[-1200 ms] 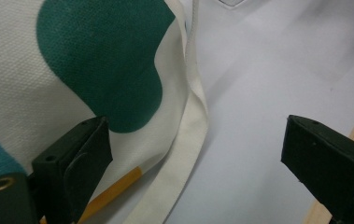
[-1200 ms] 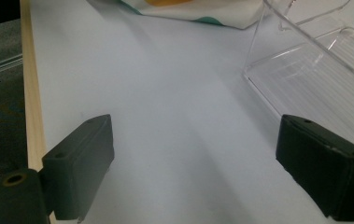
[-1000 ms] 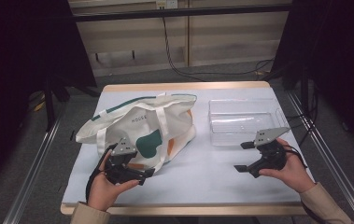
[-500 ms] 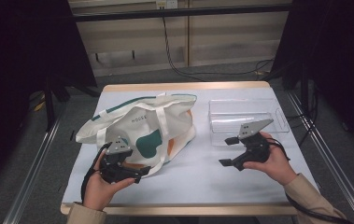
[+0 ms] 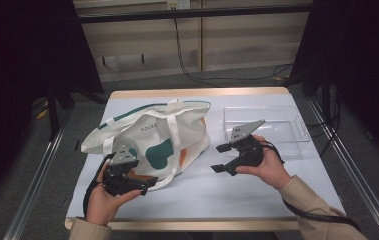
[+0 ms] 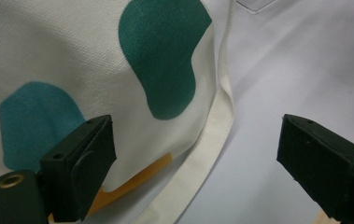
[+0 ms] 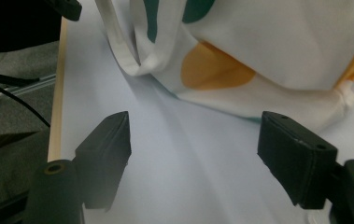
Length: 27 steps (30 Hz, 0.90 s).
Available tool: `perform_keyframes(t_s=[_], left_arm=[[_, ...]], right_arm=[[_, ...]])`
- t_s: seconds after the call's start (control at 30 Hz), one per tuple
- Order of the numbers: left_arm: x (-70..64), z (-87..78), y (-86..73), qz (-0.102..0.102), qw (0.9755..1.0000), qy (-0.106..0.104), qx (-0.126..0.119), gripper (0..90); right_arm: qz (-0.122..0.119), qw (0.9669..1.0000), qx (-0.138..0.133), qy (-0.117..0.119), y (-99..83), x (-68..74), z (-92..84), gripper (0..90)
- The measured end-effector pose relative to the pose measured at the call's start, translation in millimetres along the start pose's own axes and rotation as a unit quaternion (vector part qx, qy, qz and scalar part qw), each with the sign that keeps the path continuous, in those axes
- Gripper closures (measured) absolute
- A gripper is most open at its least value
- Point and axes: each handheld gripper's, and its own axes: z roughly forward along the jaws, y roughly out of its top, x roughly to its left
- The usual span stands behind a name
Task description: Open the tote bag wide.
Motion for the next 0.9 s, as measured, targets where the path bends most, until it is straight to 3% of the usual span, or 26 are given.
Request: perform_keyframes(t_s=[0.53,0.9], left_arm=[[2.6,-3.7,-1.6,-0.003,1.0000,-0.002,-0.001,11.9],[4.1,-1.3,-1.3,0.001,1.0000,-0.005,0.002,12.5]], right_arm=[[-0.027,0.9994,-0.002,0.021,44.0,3.5,29.9,27.0],[-0.032,0.9991,-0.003,0.026,58.6,3.2,39.9,28.4]])
